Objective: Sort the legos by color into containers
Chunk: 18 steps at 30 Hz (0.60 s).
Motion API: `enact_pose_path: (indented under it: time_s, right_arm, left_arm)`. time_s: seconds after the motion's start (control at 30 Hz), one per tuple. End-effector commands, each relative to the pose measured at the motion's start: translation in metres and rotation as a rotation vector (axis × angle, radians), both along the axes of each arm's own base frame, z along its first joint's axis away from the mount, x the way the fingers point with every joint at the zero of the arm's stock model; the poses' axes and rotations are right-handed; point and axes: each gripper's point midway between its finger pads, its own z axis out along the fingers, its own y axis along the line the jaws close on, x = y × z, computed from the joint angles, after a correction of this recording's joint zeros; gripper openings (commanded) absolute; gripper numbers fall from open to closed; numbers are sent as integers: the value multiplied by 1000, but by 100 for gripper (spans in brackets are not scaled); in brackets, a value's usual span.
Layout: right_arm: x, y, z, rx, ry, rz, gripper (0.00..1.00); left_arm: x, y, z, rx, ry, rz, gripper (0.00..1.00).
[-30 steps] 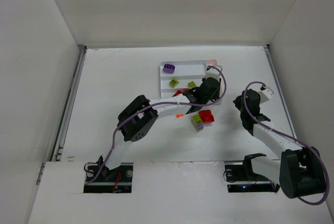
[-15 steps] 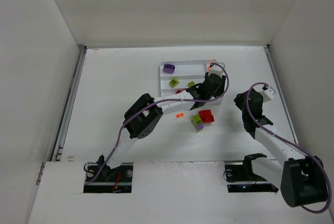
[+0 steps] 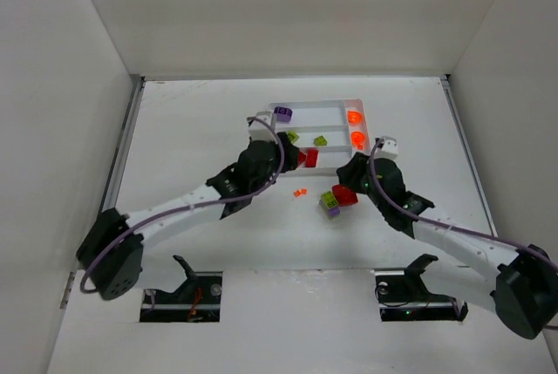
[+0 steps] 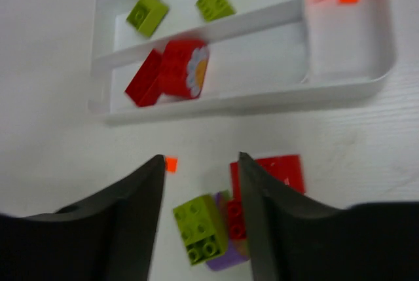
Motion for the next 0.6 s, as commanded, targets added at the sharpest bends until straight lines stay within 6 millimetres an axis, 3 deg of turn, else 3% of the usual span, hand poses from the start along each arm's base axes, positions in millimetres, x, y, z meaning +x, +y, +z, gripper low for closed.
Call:
enact_pose_path:
  time_s: [0.0, 0.07, 0.23, 0.5, 0.57]
  right_arm:
    - [-20, 29, -3, -104, 38, 139, 60]
    - [-31, 35, -17, -166, 99, 174, 66]
    - [-43, 39, -39, -292, 180, 191, 67]
    - [-55, 60, -52, -362, 217, 265, 66]
    - [-53, 59, -57, -391, 229, 252, 59]
  left_arm:
    - [-30, 28, -25, -30, 43, 43, 43]
    - [-44, 42, -33, -40, 60, 50, 43]
    - [-62, 59, -50, -40, 97, 57, 43]
    - [-68, 65, -67, -36, 128, 57, 44]
    - [-70, 64, -69, -43, 129, 47, 44]
